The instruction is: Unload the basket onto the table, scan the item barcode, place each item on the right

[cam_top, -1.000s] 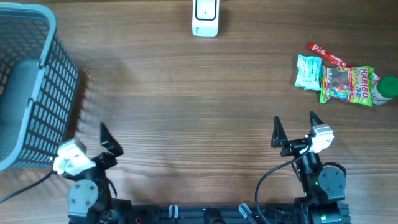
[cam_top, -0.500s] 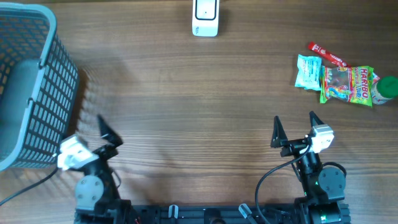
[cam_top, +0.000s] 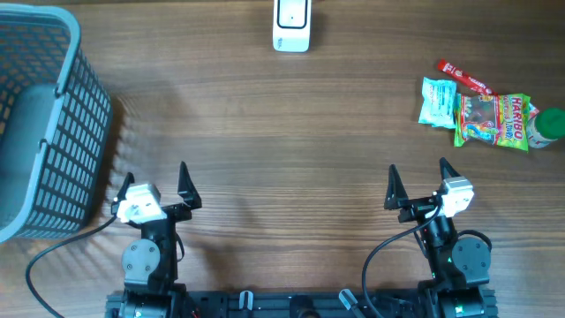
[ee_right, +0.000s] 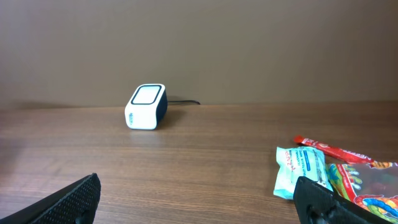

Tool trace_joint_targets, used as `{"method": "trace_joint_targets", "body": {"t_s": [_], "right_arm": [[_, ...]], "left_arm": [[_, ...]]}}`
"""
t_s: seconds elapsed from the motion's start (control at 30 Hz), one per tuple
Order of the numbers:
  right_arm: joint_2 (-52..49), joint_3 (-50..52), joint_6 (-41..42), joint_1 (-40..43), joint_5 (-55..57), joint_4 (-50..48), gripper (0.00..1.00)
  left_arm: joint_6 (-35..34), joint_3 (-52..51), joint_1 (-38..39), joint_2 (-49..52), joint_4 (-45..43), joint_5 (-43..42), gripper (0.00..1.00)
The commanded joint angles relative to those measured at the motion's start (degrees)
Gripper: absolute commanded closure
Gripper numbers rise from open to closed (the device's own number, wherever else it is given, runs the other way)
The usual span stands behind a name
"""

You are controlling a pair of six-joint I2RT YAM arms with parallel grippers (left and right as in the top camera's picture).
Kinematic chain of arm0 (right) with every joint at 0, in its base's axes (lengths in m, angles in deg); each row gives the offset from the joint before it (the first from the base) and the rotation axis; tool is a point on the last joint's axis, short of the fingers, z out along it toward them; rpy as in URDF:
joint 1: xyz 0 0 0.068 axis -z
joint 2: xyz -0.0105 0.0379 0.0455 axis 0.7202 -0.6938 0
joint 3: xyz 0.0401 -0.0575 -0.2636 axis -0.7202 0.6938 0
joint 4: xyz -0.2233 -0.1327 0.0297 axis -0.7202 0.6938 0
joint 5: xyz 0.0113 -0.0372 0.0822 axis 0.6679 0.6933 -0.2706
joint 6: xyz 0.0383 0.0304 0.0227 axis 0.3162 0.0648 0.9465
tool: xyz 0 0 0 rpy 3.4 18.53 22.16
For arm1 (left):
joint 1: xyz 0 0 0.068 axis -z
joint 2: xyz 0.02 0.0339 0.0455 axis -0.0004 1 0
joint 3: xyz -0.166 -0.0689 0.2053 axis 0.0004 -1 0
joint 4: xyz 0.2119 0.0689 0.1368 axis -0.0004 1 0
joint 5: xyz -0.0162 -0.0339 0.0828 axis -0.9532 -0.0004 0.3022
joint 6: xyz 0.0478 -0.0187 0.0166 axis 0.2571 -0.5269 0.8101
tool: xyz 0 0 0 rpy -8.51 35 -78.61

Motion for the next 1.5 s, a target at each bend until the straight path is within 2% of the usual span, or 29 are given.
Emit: {"method": "trace_joint_targets", "body": {"t_s": [0.0, 0.3, 0.43, 0.6, 1.47], "right_arm": [[0.7, 0.0, -0.7, -0.2, -0.5, -0.1, 0.0], [0.7, 0.0, -0.7, -0.2, -0.5, -0.1, 0.0], [0.7, 0.0, -0.7, -0.2, -0.5, -0.1, 0.0], [0.7, 0.0, -0.7, -0.2, -0.5, -0.1, 0.0], [0.7, 0.0, -0.7, -0.2, -0.5, -0.1, 0.0]], "left_arm": [[2.8, -0.6, -0.3, -0.5, -0.3, -1.5, 0.0], [2.8, -1.0, -0.6, -0.5, -0.9, -2.7, 0.0], [2.8, -1.0, -0.6, -0.5, -0.4, -7.3, 0.0], [9.9, -1.0, -0.6, -0.5, 0.2, -13.7, 0.0], [8.1, -1.0, -2.7, -0.4, 0.1, -15.6, 0.0]]}}
